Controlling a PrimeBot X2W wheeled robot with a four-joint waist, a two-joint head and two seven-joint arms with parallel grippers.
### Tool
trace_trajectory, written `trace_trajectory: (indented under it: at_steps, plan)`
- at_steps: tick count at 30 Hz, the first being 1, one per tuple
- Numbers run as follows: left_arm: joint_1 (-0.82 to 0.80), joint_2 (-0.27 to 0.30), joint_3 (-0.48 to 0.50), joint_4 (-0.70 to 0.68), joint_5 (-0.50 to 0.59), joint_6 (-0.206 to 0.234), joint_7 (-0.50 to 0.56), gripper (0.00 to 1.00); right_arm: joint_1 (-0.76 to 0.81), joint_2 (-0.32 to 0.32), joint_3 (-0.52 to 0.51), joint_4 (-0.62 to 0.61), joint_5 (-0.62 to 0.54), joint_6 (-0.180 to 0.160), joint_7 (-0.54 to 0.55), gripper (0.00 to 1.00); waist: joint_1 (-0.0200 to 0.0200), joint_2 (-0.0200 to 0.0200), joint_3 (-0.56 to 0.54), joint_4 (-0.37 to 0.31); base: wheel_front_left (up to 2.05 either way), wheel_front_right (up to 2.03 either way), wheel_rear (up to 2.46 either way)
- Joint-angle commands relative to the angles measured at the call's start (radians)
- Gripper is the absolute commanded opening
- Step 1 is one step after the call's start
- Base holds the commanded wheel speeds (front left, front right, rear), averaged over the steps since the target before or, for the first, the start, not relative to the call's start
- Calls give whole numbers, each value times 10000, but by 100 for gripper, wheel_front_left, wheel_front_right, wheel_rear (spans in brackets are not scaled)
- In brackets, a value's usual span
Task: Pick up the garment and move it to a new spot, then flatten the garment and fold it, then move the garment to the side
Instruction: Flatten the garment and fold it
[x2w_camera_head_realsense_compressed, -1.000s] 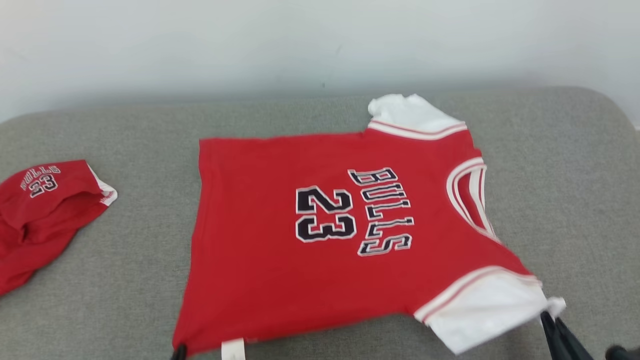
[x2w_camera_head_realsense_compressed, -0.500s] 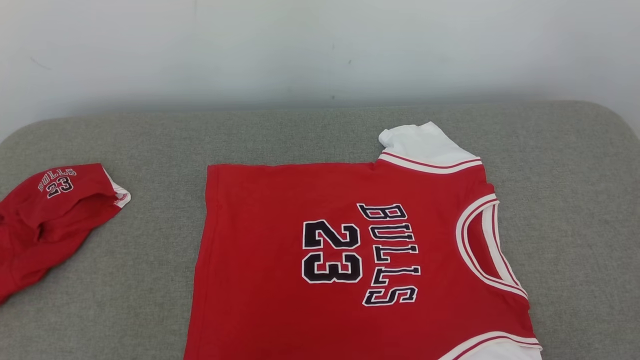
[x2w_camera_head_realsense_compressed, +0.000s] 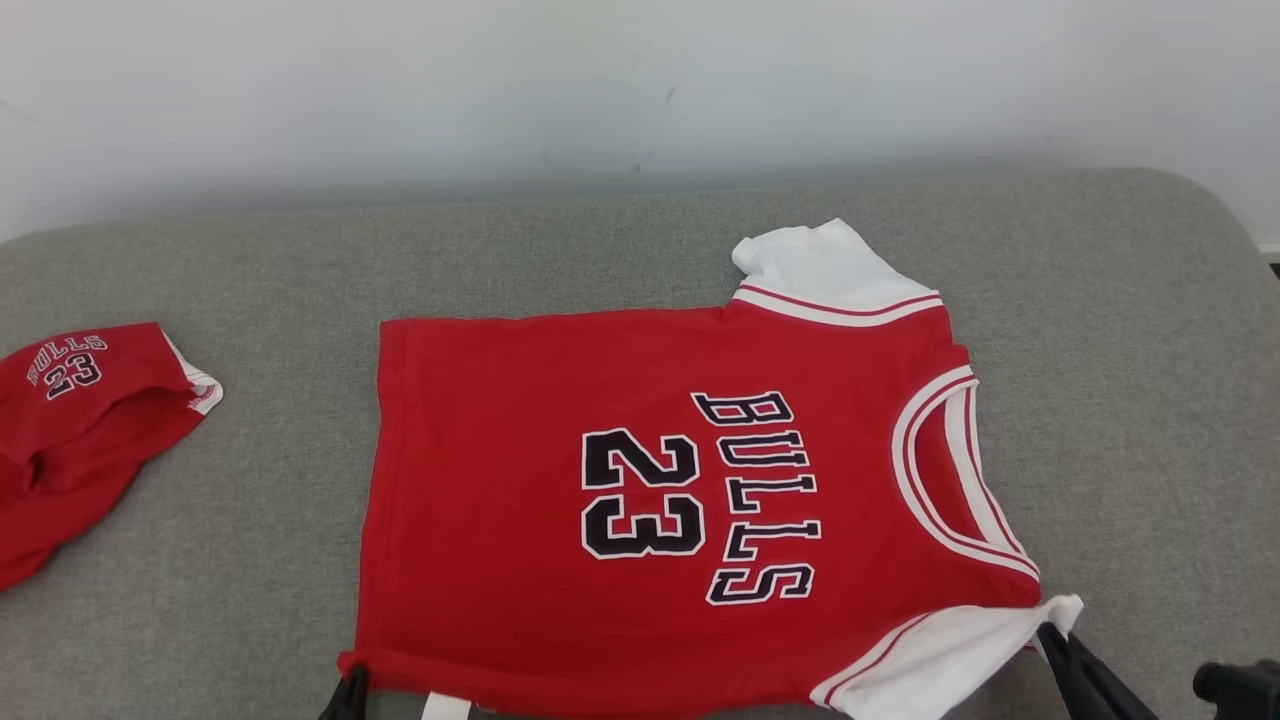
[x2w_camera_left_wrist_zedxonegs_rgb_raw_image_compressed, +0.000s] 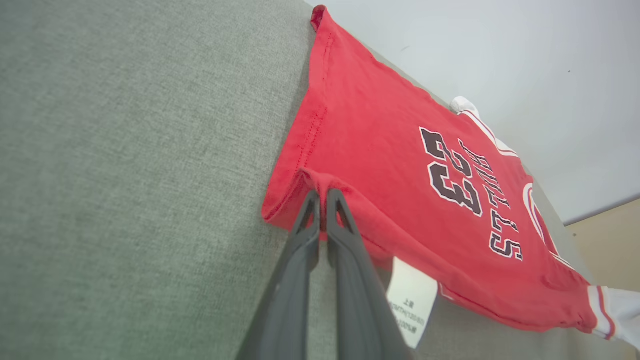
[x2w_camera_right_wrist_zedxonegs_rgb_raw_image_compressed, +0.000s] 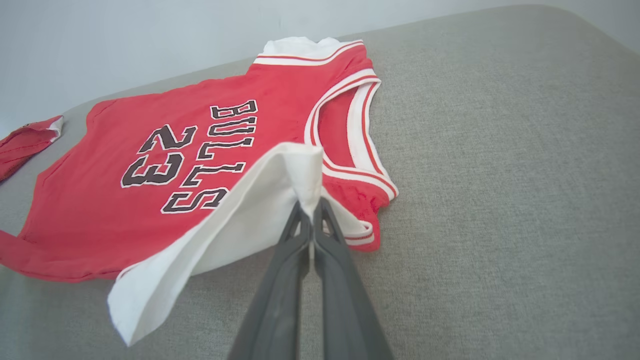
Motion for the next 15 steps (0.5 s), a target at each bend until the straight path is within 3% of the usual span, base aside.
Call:
trace_trajectory:
  at_steps: [1, 15]
  plan:
    - [-346, 126, -18, 21, 143, -61, 90, 0, -493, -203, 135, 112, 83, 5, 148, 0, -1, -1, 52, -27, 0, 0, 0]
    - [-3313, 293, -450, 1672, 720, -526, 1066, 0, -4318, -578, 850, 2842, -239, 5, 1074, 0, -1, -1, 644, 281, 0, 0, 0]
